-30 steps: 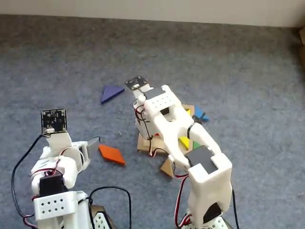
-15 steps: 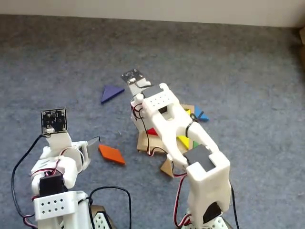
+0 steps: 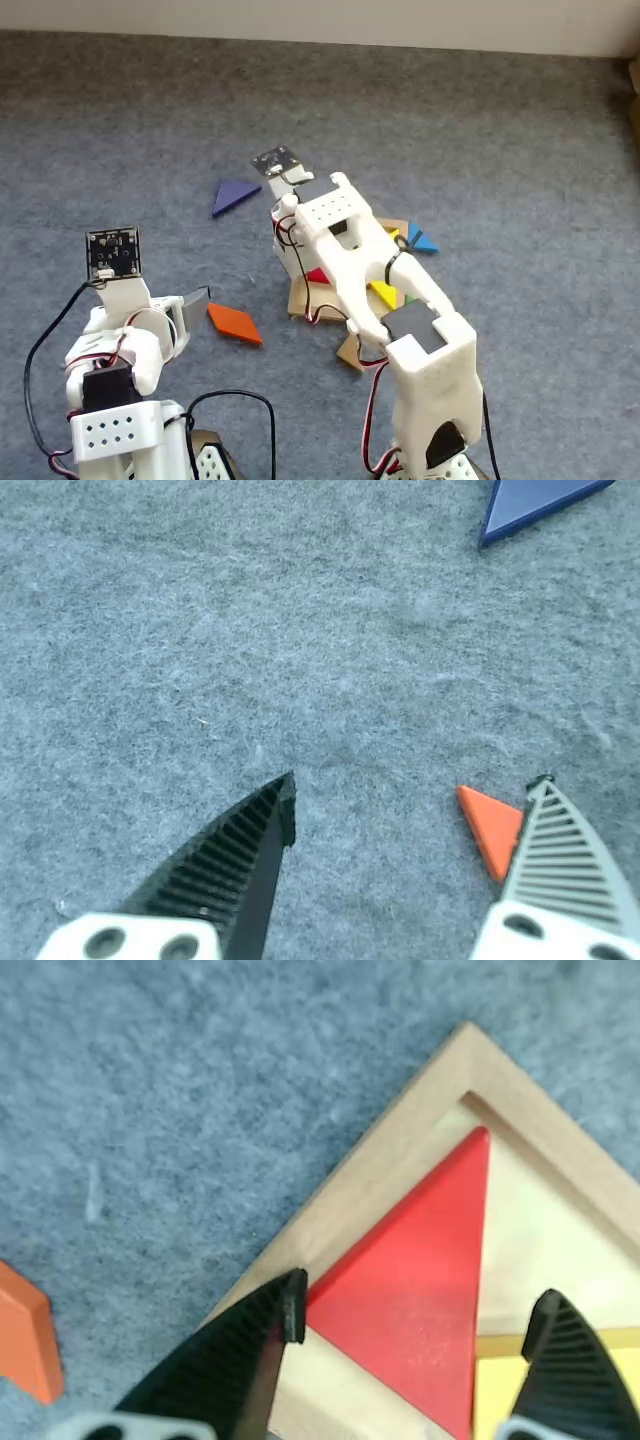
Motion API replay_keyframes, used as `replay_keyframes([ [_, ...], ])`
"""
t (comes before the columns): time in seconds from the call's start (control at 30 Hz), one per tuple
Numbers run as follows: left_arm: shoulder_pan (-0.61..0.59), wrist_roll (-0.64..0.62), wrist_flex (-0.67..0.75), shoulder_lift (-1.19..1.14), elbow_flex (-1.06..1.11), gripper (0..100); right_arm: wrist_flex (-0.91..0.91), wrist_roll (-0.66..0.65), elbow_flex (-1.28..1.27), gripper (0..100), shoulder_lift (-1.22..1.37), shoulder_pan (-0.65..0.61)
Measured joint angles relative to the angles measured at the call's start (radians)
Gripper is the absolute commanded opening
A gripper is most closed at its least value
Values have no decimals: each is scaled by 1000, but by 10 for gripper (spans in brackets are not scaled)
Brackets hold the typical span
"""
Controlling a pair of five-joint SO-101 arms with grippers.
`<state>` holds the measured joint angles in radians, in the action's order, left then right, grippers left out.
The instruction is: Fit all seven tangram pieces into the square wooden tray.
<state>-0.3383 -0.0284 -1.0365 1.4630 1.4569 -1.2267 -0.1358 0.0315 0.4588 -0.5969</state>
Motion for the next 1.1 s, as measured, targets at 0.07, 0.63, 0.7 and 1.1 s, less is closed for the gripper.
replay_keyframes([
  [0.07, 0, 0, 0, 0, 0, 347, 0, 0, 0, 343, 0, 0],
  [0.63, 0, 0, 0, 2, 0, 347, -61, -66, -9, 343, 17, -26],
  [0.7, 0, 0, 0, 2, 0, 347, -66, -66, -8, 343, 17, -26],
  [1.1, 0, 0, 0, 2, 0, 347, -130, -71, -6, 343, 18, -32],
])
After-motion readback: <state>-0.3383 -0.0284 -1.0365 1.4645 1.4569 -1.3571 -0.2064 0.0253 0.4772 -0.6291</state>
